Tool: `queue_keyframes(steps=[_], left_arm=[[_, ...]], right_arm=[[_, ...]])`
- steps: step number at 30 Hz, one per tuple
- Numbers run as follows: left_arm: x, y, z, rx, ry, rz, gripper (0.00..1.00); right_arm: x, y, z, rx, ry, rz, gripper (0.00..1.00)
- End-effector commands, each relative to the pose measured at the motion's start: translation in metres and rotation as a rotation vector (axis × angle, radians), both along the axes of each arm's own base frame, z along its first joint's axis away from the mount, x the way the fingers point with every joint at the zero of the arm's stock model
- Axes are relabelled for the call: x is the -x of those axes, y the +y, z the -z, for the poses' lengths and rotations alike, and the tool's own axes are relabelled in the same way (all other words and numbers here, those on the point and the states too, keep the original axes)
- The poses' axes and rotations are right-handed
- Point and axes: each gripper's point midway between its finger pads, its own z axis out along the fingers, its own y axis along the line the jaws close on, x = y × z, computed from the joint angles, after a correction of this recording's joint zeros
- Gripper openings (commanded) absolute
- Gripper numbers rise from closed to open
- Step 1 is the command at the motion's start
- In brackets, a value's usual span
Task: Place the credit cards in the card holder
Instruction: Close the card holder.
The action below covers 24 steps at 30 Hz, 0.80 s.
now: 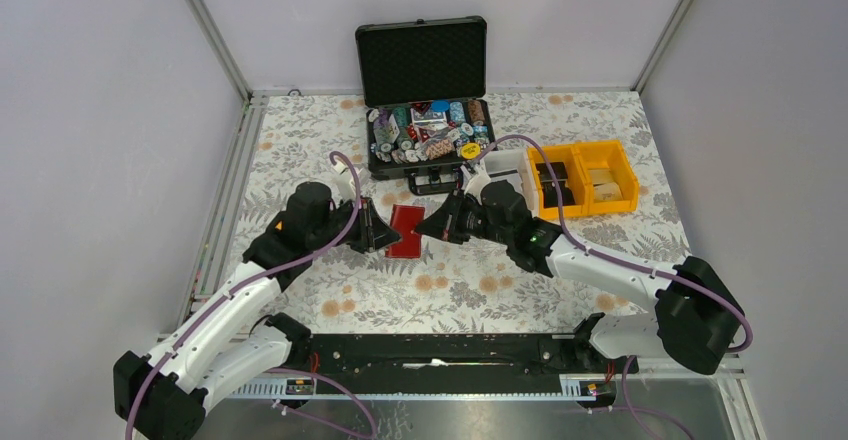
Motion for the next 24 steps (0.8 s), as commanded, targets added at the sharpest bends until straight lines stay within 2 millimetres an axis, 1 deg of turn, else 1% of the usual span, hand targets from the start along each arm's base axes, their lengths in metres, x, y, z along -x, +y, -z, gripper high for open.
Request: queue_keyframes(steps=[1,4,7,10,16,24], left_arm=[[0.010,-0.014,-0.023,0.082,-0.047,0.086,0.00],[0.006,-0.012,-0.023,0.073,-0.049,0.059,0.00],[-0.003,-0.003,-0.017,0.035,-0.049,-0.016,0.00],[-0.005,-0.001,-0.016,0.033,-0.042,-0.040,0.00],[-0.004,-0.006,-0.016,0.050,-0.026,-0.015,0.00],[-0.001,-0.006,-0.010,0.035,-0.006,0.001,0.00]], right_arm=[[-0.010,0.010,-0.025,-0.062,-0.055,0.019,0.00],[-0.008,0.011,-0.017,-0.041,-0.038,0.008,0.00],[-0.006,0.002,-0.005,0.014,-0.027,0.029,0.00],[-0.001,-0.004,-0.002,0.044,-0.026,0.022,0.00],[0.004,0.000,-0.001,0.055,-0.027,-0.020,0.00],[0.002,0.013,-0.015,0.011,-0.053,-0.045,0.00]])
